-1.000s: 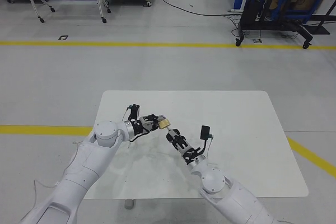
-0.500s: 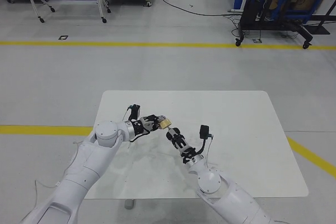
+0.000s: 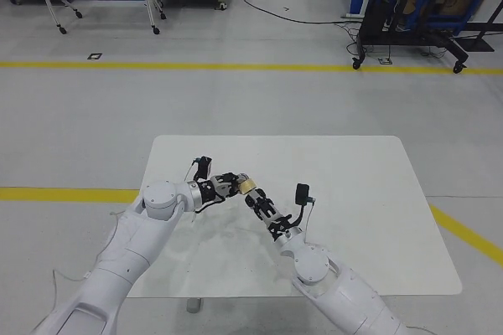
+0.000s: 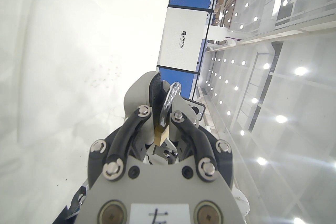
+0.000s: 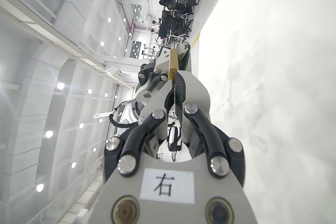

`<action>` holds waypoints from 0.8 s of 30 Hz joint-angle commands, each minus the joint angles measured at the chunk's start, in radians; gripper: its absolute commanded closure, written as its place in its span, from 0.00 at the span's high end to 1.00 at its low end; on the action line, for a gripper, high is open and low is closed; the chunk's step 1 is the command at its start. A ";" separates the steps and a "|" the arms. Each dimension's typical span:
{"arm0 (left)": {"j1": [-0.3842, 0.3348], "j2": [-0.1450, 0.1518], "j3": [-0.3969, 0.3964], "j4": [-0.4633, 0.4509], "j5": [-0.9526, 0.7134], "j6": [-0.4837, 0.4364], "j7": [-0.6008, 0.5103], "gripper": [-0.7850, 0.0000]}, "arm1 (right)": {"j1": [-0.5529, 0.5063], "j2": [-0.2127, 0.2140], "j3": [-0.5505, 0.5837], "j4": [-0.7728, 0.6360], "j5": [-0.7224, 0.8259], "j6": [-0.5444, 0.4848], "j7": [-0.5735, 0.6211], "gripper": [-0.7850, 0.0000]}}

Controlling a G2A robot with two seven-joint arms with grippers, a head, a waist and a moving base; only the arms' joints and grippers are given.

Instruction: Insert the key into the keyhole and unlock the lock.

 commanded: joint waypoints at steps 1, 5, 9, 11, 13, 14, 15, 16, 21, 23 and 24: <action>-0.001 0.000 -0.004 0.004 -0.005 0.003 -0.002 0.00 | -0.004 0.000 0.007 0.003 0.011 -0.004 0.013 1.00; 0.001 -0.003 -0.012 0.011 -0.033 0.007 -0.020 0.00 | -0.004 0.000 0.007 0.003 0.011 -0.004 0.013 1.00; -0.002 -0.006 -0.015 0.022 -0.049 0.009 -0.038 0.00 | -0.004 0.000 0.007 0.003 0.011 -0.004 0.013 1.00; -0.002 -0.007 -0.016 0.026 -0.053 0.007 -0.041 0.00 | -0.004 0.000 0.007 0.003 0.011 -0.004 0.013 1.00; -0.002 -0.008 -0.017 0.028 -0.053 0.007 -0.042 0.00 | -0.004 0.000 0.007 0.003 0.011 -0.004 0.013 1.00; -0.002 -0.008 -0.018 0.029 -0.056 0.005 -0.044 0.00 | -0.004 0.000 0.007 0.003 0.011 -0.004 0.013 1.00; -0.001 -0.009 -0.018 0.029 -0.063 0.001 -0.051 0.00 | -0.004 0.000 0.007 0.003 0.011 -0.004 0.013 1.00; -0.001 -0.010 -0.018 0.030 -0.071 -0.003 -0.059 0.00 | -0.004 0.000 0.007 0.003 0.011 -0.004 0.013 1.00; 0.002 -0.017 -0.027 0.030 -0.142 -0.080 -0.150 0.00 | -0.030 0.002 0.033 -0.023 0.087 -0.067 0.079 1.00; 0.004 -0.018 -0.036 0.034 -0.159 -0.123 -0.166 0.00 | -0.057 0.009 0.068 -0.035 0.175 -0.143 0.178 1.00; 0.008 -0.019 -0.042 0.036 -0.174 -0.137 -0.174 0.00 | -0.071 0.013 0.088 -0.038 0.224 -0.181 0.238 0.97</action>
